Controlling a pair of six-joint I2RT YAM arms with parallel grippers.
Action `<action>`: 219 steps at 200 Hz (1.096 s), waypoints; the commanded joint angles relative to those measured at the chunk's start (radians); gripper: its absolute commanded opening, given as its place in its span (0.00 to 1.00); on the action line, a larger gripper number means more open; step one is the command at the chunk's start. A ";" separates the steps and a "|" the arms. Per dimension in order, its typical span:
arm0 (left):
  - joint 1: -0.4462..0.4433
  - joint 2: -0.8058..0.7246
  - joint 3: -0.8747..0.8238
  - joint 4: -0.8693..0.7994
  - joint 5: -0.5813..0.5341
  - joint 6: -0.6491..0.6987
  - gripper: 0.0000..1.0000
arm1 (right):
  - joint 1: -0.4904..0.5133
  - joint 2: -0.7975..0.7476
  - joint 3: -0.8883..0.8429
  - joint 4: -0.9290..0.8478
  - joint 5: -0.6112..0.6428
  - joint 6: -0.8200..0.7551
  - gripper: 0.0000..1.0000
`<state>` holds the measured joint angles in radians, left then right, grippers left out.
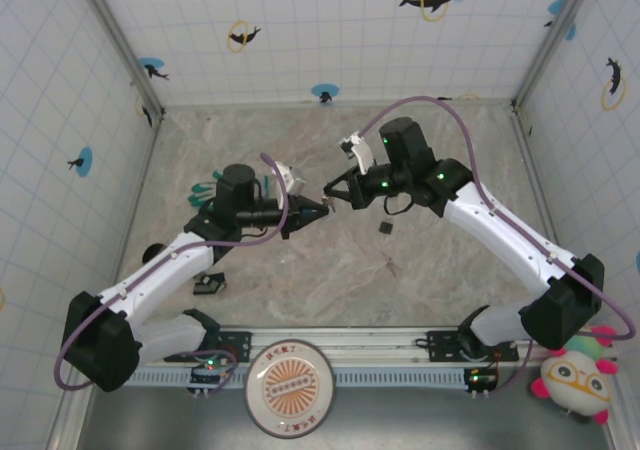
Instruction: Unlock with the key
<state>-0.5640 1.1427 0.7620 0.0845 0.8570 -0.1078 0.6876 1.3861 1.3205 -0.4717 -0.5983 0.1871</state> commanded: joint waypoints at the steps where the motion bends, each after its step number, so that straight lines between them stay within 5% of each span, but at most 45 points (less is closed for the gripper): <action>1: -0.007 -0.024 0.033 -0.034 0.006 0.028 0.06 | -0.002 -0.022 -0.024 -0.012 0.015 -0.018 0.00; 62: -0.006 -0.019 0.039 -0.046 0.008 0.031 0.14 | -0.004 -0.018 -0.025 -0.009 0.008 -0.021 0.00; 130: -0.006 -0.014 0.040 -0.057 0.016 0.036 0.00 | -0.008 -0.021 -0.041 -0.002 0.010 -0.021 0.00; 171: -0.007 -0.008 0.057 -0.086 -0.026 0.046 0.00 | -0.018 -0.035 -0.062 0.018 0.049 -0.010 0.00; 198: -0.007 0.041 0.115 -0.173 -0.092 0.077 0.00 | -0.043 -0.061 -0.109 0.075 0.133 0.031 0.27; 219: -0.007 0.099 0.171 -0.251 -0.126 0.102 0.00 | -0.074 -0.097 -0.171 0.158 0.204 0.089 0.33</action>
<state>-0.5640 1.1908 0.8558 -0.0757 0.7815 -0.0597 0.6445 1.3468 1.2121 -0.4168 -0.5018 0.2127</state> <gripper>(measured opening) 0.054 0.312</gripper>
